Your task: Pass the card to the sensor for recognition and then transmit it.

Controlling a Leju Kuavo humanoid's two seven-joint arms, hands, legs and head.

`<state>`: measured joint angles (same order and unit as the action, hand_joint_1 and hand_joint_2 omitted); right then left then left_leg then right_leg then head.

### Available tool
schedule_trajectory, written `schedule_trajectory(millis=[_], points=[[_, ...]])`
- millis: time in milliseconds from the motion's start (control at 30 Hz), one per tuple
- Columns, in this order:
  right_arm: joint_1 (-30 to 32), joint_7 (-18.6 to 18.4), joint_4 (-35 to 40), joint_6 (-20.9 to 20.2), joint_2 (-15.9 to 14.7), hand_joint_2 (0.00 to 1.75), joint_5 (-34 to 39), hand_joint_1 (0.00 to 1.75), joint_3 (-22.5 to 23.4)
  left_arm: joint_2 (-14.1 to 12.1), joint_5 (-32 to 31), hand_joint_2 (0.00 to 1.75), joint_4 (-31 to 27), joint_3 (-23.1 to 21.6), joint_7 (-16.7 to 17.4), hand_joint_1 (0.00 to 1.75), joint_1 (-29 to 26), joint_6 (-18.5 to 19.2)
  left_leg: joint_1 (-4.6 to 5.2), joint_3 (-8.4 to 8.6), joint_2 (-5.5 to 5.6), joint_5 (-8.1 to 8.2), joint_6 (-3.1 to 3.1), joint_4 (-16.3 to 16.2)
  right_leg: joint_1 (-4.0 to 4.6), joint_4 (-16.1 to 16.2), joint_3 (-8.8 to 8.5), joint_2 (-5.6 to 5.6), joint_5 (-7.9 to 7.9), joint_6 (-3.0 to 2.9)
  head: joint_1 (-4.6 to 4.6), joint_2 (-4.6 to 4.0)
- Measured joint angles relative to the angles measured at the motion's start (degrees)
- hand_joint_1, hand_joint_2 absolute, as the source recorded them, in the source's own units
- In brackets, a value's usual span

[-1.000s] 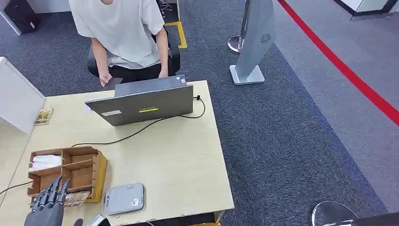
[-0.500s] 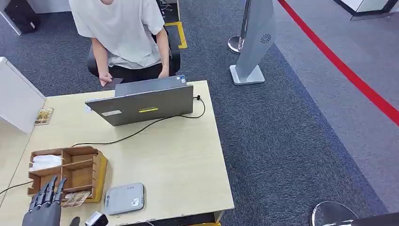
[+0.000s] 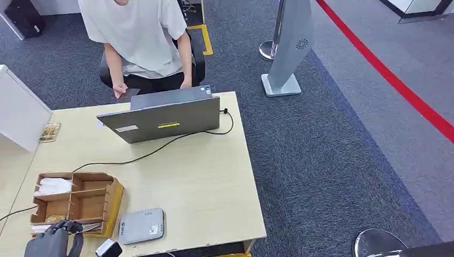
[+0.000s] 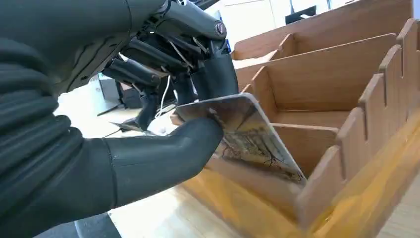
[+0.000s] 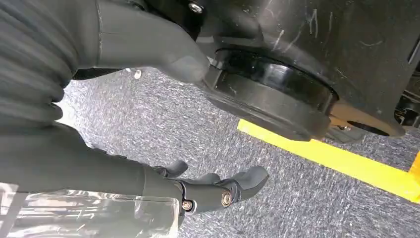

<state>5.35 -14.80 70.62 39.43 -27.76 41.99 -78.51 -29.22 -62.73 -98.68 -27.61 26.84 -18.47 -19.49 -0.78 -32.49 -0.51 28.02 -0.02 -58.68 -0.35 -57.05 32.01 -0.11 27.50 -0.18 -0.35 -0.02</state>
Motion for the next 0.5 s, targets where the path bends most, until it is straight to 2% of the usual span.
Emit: schedule_trajectory(millis=[500], points=[[-0.1,1.1,0.0,0.0,-0.1,1.75,1.0,0.0,-0.4,0.0,-3.0,1.75,0.0,0.6,-0.3,1.75,-0.1,0.0,0.0,0.01,0.0,0.0,0.0,0.0,0.0,0.0,0.0,0.0,0.0,0.0,0.02,0.0]])
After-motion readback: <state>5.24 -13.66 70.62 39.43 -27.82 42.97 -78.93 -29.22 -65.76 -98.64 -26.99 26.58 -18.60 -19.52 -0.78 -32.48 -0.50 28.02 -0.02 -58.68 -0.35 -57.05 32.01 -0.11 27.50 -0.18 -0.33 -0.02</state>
